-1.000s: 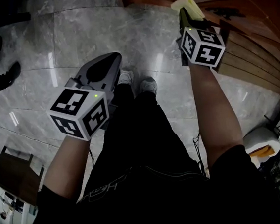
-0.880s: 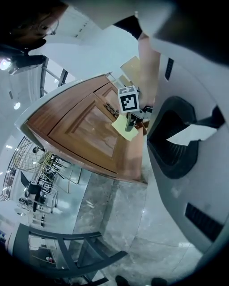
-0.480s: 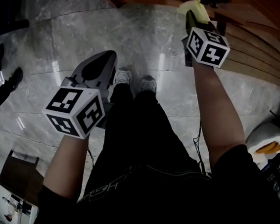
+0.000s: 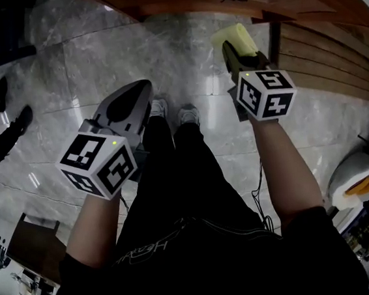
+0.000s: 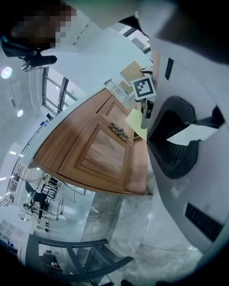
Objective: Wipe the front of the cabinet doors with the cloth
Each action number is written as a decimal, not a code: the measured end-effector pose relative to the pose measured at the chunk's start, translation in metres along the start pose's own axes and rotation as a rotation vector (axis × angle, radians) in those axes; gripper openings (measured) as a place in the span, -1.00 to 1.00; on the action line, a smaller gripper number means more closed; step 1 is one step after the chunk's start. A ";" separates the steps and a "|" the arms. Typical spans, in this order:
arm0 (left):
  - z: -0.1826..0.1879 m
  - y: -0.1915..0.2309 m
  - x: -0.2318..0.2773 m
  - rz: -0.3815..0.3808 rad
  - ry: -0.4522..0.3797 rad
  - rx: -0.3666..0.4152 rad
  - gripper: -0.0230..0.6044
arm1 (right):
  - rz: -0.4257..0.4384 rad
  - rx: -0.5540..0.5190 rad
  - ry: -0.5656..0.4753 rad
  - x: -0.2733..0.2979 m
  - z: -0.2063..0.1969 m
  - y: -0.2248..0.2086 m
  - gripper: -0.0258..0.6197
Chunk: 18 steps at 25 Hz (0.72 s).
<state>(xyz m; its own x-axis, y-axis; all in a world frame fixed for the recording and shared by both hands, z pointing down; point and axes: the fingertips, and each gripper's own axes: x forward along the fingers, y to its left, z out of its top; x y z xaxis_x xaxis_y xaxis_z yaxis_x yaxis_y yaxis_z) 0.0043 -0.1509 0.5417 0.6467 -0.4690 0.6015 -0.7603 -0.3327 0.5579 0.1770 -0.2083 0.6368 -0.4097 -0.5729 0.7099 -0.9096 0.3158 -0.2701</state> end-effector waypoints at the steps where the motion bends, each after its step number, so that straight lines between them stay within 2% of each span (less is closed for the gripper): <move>1: 0.005 -0.010 -0.005 -0.008 -0.015 0.009 -0.91 | 0.039 0.015 -0.005 -0.015 0.003 0.009 -0.79; 5: 0.025 -0.056 -0.040 -0.023 -0.075 0.070 -0.91 | 0.194 0.118 -0.020 -0.089 0.014 0.044 -0.79; 7: 0.033 -0.083 -0.065 -0.027 -0.085 0.095 -0.91 | 0.245 0.133 -0.013 -0.133 0.021 0.063 -0.79; 9: 0.042 -0.112 -0.092 -0.045 -0.094 0.123 -0.91 | 0.286 0.103 -0.011 -0.179 0.034 0.083 -0.79; 13: 0.072 -0.164 -0.136 -0.082 -0.147 0.228 -0.91 | 0.372 -0.041 -0.068 -0.261 0.087 0.117 -0.79; 18: 0.082 -0.214 -0.172 -0.126 -0.171 0.268 -0.91 | 0.412 -0.102 -0.162 -0.347 0.124 0.153 -0.79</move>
<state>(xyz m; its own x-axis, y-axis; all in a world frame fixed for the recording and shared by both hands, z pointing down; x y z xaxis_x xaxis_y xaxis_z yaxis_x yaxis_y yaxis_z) 0.0504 -0.0663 0.2714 0.7338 -0.5338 0.4203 -0.6792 -0.5893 0.4375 0.1717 -0.0548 0.2686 -0.7493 -0.4919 0.4434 -0.6599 0.6110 -0.4374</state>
